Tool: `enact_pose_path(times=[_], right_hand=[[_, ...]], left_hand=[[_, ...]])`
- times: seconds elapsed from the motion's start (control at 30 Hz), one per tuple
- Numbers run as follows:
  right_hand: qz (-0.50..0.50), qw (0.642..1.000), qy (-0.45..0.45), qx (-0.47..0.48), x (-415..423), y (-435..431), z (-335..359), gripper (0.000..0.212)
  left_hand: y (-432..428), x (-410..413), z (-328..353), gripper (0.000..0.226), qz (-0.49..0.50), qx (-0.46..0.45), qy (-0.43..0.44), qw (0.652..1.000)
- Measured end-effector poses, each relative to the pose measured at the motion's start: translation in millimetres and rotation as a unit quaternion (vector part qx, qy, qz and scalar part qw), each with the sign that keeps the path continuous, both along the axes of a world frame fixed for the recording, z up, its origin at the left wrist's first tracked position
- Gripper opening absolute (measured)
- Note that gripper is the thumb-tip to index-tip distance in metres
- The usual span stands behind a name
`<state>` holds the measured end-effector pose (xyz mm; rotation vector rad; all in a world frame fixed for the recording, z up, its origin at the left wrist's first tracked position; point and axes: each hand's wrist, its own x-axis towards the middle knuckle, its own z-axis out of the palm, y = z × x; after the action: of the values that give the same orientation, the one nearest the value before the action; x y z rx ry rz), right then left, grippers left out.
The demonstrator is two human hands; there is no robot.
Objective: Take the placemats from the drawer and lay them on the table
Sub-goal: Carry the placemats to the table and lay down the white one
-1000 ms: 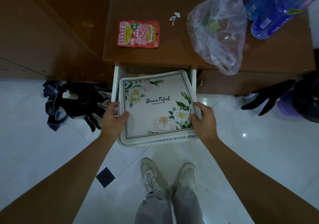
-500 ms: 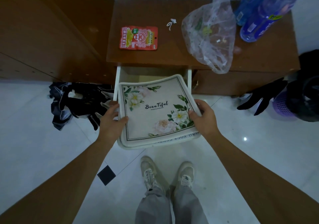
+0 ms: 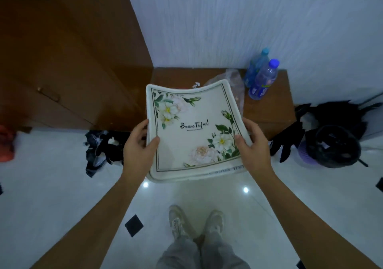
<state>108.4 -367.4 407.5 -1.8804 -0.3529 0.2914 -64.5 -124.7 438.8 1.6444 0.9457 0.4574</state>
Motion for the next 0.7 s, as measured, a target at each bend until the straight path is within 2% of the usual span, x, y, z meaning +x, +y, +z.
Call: enact_pose_path(times=[0.17, 0.33, 0.57, 0.7], right_hand=[[-0.003, 0.999, -0.02, 0.039, -28.9, -33.6, 78.1, 0.043], [0.019, 0.998, -0.036, 0.049, -52.5, -26.7, 106.9, 0.046], [0.1, 0.994, -0.017, 0.047, -62.1, 34.0, 124.2, 0.048], [0.159, 0.985, -0.025, 0.068, -70.9, 91.2, 127.1, 0.04]], left_hand=[[-37.5, -33.5, 74.1, 0.054, 0.003, 0.029, -0.045, 0.999], [-38.9, -59.3, 103.1, 0.05, 0.036, 0.046, -0.069, 0.996], [-3.4, -97.6, 122.3, 0.045, 0.099, 0.083, -0.09, 0.987], [33.1, -131.3, 125.9, 0.043, 0.162, 0.101, -0.078, 0.978]])
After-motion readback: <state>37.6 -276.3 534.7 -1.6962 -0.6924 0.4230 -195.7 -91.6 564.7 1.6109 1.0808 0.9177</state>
